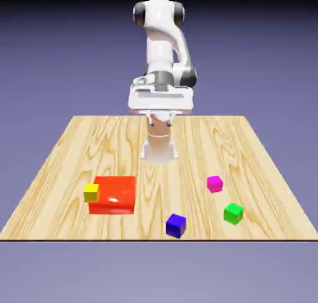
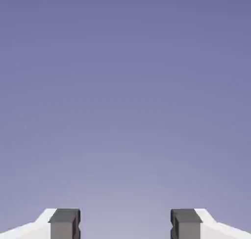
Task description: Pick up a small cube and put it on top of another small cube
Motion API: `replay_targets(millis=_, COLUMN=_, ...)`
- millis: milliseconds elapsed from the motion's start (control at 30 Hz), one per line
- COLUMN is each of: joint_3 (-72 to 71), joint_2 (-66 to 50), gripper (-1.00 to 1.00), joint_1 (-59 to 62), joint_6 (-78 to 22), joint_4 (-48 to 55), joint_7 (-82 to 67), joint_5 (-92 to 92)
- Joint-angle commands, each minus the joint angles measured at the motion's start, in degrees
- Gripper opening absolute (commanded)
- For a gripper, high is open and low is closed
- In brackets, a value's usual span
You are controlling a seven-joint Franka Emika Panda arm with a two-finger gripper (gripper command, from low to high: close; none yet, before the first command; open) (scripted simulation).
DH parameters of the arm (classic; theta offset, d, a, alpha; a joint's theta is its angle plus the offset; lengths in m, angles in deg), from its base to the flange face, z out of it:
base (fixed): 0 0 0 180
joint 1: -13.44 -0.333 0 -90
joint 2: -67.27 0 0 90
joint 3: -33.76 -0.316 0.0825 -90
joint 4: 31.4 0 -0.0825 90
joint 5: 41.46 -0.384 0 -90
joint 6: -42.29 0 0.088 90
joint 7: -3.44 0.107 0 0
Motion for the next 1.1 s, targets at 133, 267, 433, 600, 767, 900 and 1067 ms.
replay_targets(millis=133, joint_3=-0.9, joint_2=-10.4, gripper=0.00, joint_1=1.2, joint_6=-11.2, joint_4=9.9, joint_7=2.9, joint_5=-1.9)
replay_targets(millis=267, joint_3=-1.6, joint_2=-18.7, gripper=0.00, joint_1=2.2, joint_6=-20.1, joint_4=17.8, joint_7=5.3, joint_5=-3.4)
replay_targets(millis=433, joint_3=-2.5, joint_2=-29.1, gripper=0.00, joint_1=3.4, joint_6=-31.3, joint_4=27.6, joint_7=8.2, joint_5=-5.3)
replay_targets(millis=600, joint_3=-3.4, joint_2=-39.5, gripper=0.00, joint_1=4.6, joint_6=-42.5, joint_4=37.5, joint_7=11.1, joint_5=-7.2)
replay_targets(millis=767, joint_3=-4.3, joint_2=-49.8, gripper=0.00, joint_1=5.8, joint_6=-53.7, joint_4=47.3, joint_7=14.1, joint_5=-9.1)
replay_targets(millis=900, joint_3=-5.0, joint_2=-58.1, gripper=0.00, joint_1=6.7, joint_6=-62.6, joint_4=55.2, joint_7=16.4, joint_5=-10.6)
replay_targets(millis=1067, joint_3=-5.9, joint_2=-68.5, gripper=0.00, joint_1=7.9, joint_6=-73.8, joint_4=65.1, joint_7=19.3, joint_5=-12.5)
